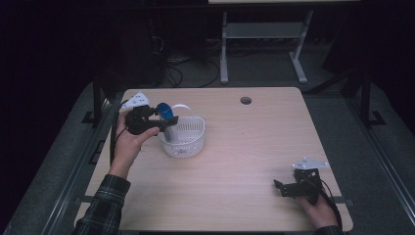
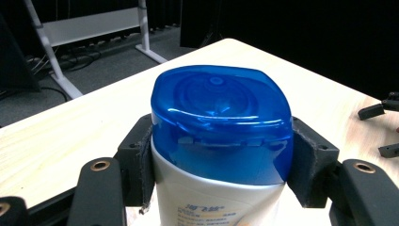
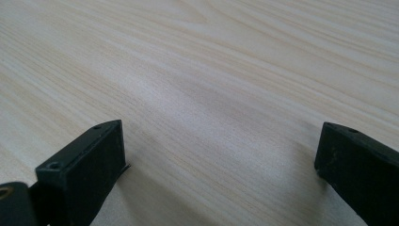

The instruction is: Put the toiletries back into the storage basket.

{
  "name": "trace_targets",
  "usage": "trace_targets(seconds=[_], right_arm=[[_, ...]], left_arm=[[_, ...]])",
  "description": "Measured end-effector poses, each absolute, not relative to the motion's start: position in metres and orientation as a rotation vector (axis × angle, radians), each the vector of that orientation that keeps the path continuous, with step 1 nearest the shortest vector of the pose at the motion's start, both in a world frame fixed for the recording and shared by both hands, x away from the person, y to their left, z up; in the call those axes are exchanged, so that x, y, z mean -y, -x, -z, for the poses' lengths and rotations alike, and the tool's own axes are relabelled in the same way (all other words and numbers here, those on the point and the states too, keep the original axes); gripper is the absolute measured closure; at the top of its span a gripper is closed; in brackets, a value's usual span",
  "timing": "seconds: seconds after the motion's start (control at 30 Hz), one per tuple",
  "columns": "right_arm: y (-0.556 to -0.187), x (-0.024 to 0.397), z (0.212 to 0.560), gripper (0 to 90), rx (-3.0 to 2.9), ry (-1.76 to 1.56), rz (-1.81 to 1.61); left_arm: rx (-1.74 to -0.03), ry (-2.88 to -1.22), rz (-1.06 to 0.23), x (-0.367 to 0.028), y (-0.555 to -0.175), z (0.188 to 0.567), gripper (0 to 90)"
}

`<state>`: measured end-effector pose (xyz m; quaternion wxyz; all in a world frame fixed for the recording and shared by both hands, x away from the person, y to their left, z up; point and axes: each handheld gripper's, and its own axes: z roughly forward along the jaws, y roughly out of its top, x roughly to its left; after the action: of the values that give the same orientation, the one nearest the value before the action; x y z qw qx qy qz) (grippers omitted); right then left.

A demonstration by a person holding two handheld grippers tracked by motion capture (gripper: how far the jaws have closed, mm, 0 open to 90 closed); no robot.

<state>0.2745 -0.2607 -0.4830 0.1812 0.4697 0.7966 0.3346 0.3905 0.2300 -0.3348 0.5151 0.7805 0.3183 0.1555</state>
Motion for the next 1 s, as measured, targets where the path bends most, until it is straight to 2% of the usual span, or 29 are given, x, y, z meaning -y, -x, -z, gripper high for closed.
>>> trace_targets(seconds=[1.0], right_arm=[[-0.274,0.261,0.483,1.7,-2.250,-1.326,-0.944]], left_arm=[[-0.806,-1.899,-0.378,-0.227,-0.392,0.366,35.8]])
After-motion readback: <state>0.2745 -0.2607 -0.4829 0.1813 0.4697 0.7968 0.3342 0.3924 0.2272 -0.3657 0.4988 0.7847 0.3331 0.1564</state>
